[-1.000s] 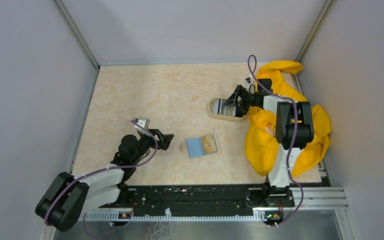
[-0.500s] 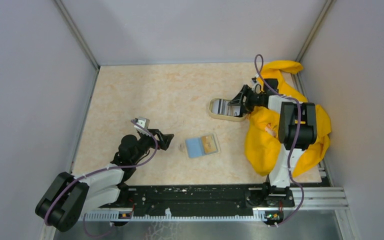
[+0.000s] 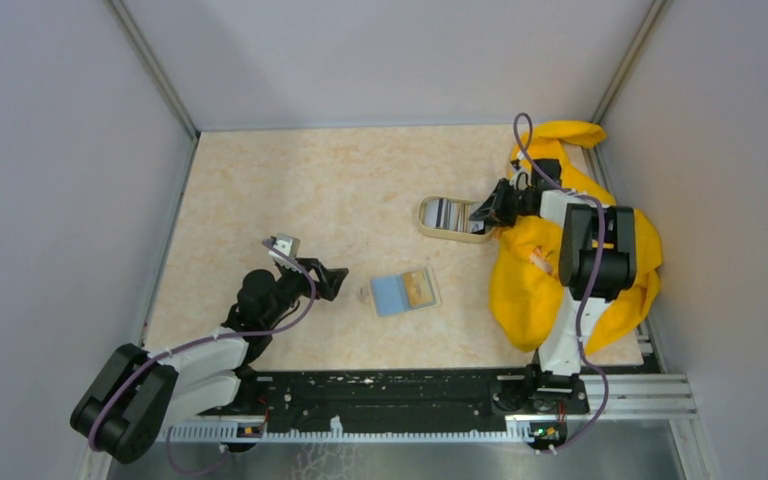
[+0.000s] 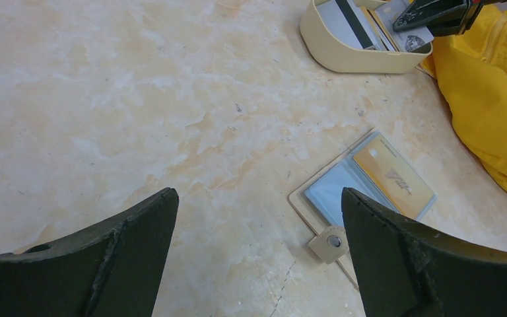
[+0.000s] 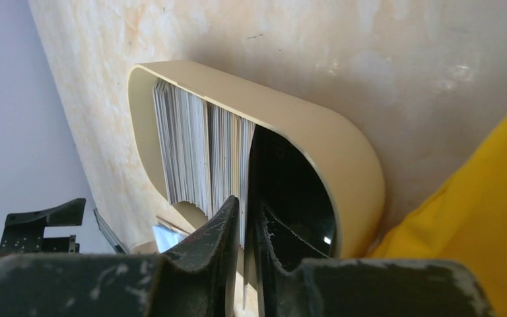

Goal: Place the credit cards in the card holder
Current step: Pick up the credit card from the storage box.

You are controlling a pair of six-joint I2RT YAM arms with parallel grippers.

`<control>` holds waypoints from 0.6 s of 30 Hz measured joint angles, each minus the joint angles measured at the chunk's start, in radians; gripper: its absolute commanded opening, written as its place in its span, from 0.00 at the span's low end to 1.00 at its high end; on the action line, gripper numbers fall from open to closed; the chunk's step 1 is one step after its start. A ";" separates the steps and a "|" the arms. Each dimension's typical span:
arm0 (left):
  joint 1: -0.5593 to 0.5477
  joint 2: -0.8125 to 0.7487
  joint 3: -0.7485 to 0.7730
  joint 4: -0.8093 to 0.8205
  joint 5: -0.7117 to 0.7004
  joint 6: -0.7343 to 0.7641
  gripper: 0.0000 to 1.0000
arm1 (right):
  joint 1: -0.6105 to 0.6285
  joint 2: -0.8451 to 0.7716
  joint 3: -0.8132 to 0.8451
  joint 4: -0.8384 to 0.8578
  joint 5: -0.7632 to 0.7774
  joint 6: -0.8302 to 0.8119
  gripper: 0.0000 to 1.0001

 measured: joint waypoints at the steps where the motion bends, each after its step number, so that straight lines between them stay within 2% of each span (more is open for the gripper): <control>1: 0.000 0.000 0.000 0.000 0.000 0.000 0.99 | -0.003 -0.002 0.000 -0.008 0.011 -0.002 0.08; 6: 0.000 0.000 0.000 0.000 0.000 0.000 0.99 | -0.012 -0.020 0.000 -0.034 0.055 -0.015 0.01; 18: 0.000 -0.006 0.007 -0.016 -0.004 0.002 0.99 | -0.017 -0.121 0.011 -0.143 0.162 -0.130 0.00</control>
